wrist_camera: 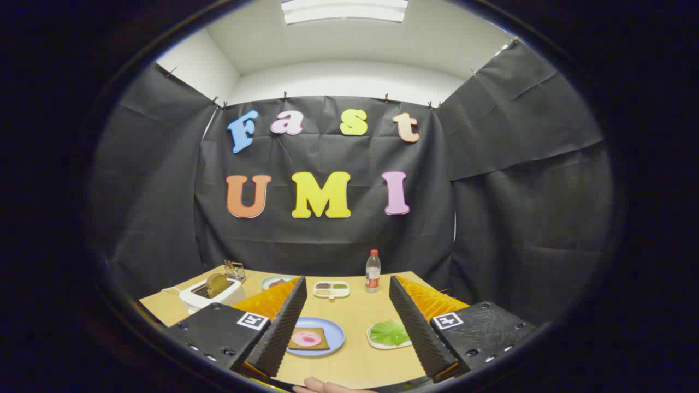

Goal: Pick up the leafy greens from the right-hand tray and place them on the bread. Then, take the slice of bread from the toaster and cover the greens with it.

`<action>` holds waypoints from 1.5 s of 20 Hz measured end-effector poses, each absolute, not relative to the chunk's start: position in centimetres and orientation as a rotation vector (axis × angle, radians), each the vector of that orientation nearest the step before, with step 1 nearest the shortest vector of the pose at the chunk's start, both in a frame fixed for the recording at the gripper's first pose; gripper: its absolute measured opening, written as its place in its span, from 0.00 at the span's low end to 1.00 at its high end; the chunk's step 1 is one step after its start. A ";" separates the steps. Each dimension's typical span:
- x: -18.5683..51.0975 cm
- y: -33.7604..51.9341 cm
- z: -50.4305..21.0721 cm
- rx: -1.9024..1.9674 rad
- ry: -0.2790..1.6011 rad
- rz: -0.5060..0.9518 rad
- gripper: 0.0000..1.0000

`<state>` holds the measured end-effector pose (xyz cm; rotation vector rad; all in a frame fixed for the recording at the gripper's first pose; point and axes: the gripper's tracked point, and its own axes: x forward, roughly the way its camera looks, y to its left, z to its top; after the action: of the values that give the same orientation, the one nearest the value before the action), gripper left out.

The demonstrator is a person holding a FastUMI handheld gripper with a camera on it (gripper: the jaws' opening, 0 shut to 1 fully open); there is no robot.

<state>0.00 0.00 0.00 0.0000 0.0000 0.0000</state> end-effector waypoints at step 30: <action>22.3 -14.1 -26.8 -0.032 0.646 -0.225 0.96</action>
<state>22.32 -14.13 -26.76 -0.0324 0.6461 -0.2250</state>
